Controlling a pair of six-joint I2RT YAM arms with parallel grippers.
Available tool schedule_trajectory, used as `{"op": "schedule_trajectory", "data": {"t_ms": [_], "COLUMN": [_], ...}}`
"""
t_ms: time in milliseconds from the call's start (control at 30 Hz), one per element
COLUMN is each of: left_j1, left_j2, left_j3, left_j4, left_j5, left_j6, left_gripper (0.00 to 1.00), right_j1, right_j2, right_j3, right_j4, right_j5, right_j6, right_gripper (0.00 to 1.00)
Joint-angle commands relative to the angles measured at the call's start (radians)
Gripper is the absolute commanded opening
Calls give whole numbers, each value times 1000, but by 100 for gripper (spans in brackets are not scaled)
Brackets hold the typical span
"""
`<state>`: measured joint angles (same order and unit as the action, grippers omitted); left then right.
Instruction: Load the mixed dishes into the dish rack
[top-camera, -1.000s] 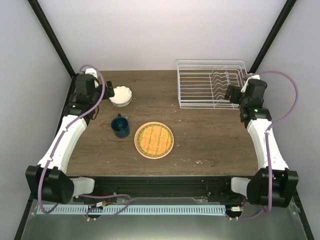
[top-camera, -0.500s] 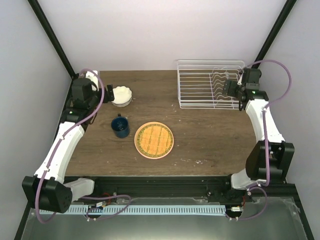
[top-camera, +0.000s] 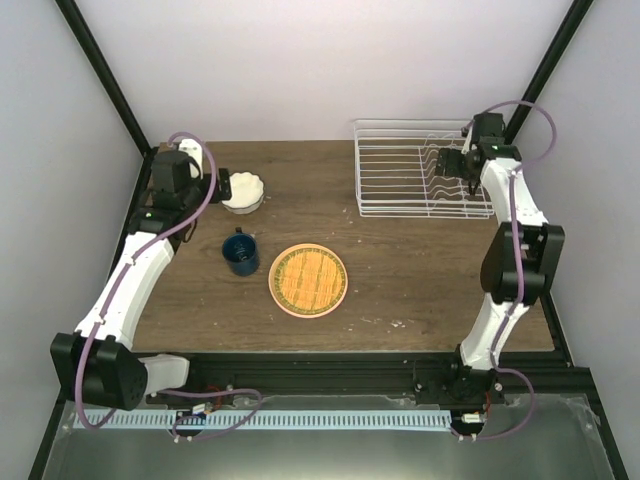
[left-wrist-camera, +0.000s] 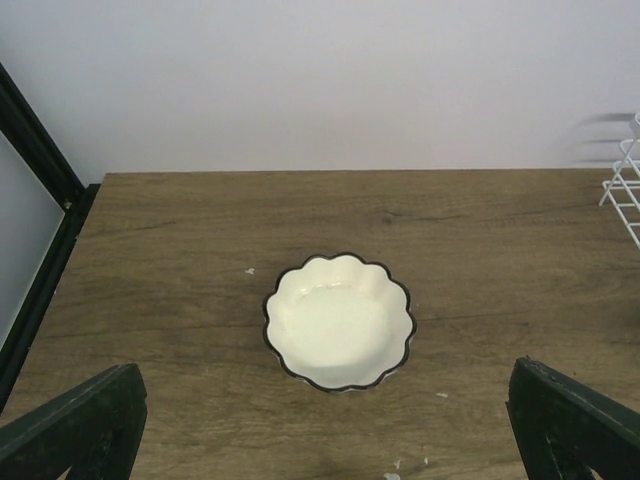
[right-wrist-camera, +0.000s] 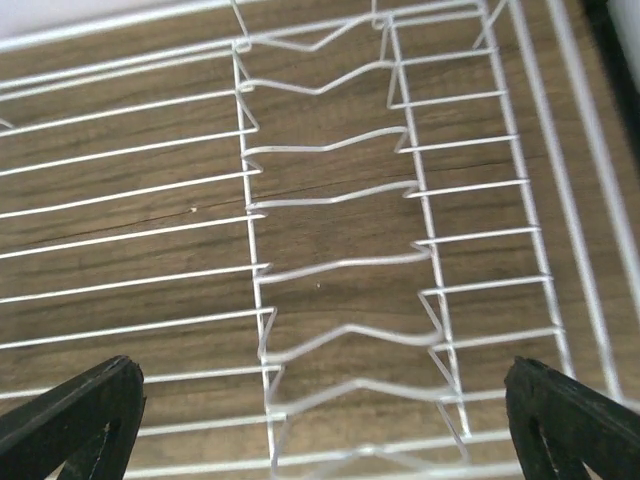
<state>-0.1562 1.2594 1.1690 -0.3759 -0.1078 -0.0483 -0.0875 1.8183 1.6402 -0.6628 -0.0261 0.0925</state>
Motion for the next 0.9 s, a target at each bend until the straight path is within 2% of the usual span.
{"op": "schedule_trajectory", "data": {"t_ms": [0, 333, 867], "left_j1": [-3, -2, -3], "left_j2": [3, 41, 129], "left_j3": [12, 22, 59], "left_j4": [45, 40, 59], "left_j5": [-22, -45, -9], "left_j6": [-14, -20, -23], "left_gripper": [100, 100, 100], "right_j1": [9, 9, 9], "right_j2": [193, 373, 439], "right_j3": [183, 374, 357], "right_j4": [-196, -267, -284], "right_j5": [-32, 5, 41], "right_j6": [-35, -51, -66], "right_gripper": [100, 100, 100]}}
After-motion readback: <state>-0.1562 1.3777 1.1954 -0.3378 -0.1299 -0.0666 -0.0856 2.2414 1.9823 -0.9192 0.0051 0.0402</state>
